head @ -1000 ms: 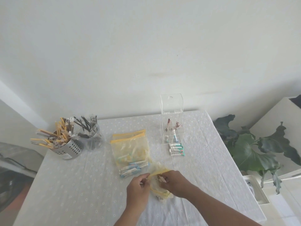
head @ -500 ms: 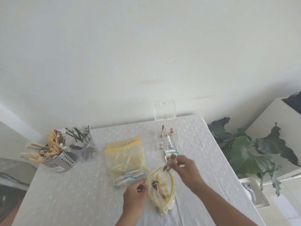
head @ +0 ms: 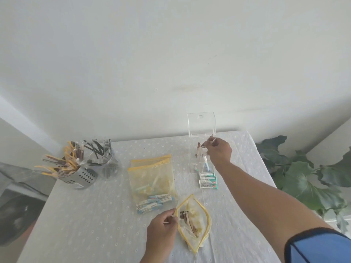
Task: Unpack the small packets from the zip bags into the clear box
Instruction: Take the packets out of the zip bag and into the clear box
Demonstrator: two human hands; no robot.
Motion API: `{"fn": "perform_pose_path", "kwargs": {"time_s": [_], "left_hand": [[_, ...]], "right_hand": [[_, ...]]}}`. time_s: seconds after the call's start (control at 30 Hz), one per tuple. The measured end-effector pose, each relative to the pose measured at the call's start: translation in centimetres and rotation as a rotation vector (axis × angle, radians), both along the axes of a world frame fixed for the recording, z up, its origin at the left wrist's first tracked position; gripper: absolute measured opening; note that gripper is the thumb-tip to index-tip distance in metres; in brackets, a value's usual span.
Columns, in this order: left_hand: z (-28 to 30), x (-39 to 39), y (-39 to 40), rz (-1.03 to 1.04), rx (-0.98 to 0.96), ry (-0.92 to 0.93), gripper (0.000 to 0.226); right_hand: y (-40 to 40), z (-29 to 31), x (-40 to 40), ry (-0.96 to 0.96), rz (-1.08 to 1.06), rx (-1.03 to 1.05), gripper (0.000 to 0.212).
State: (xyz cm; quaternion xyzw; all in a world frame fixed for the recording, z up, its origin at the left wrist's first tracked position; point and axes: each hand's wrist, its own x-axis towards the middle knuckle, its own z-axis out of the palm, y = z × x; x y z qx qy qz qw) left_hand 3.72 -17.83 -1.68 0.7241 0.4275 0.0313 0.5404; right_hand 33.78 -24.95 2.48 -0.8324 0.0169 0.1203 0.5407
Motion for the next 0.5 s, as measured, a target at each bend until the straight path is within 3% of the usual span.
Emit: {"fn": "perform_pose_path", "kwargs": {"time_s": [0.1,0.17,0.27,0.37,0.5], "left_hand": [[0.0,0.1,-0.1,0.007,-0.008,-0.025,0.022],[-0.1,0.2,-0.2,0.011,-0.032,-0.041,0.019],[-0.1,0.4,-0.3,0.033,-0.089,-0.064,0.019],[-0.2,0.6,-0.2,0.060,-0.131,-0.081,0.018],[-0.4,0.8,-0.4,0.070,-0.157,-0.101,0.017]], "right_hand": [[-0.2,-0.6,0.2,0.012,0.080,-0.096,0.015],[-0.9,-0.4,-0.2,0.013,0.095,-0.052,0.027],[-2.6,0.7,-2.0,-0.016,0.130,-0.009,0.028],[-4.5,0.5,-3.4,-0.024,0.136,0.031,0.006],[-6.0,0.3,-5.2,0.015,0.113,0.054,0.029]]}}
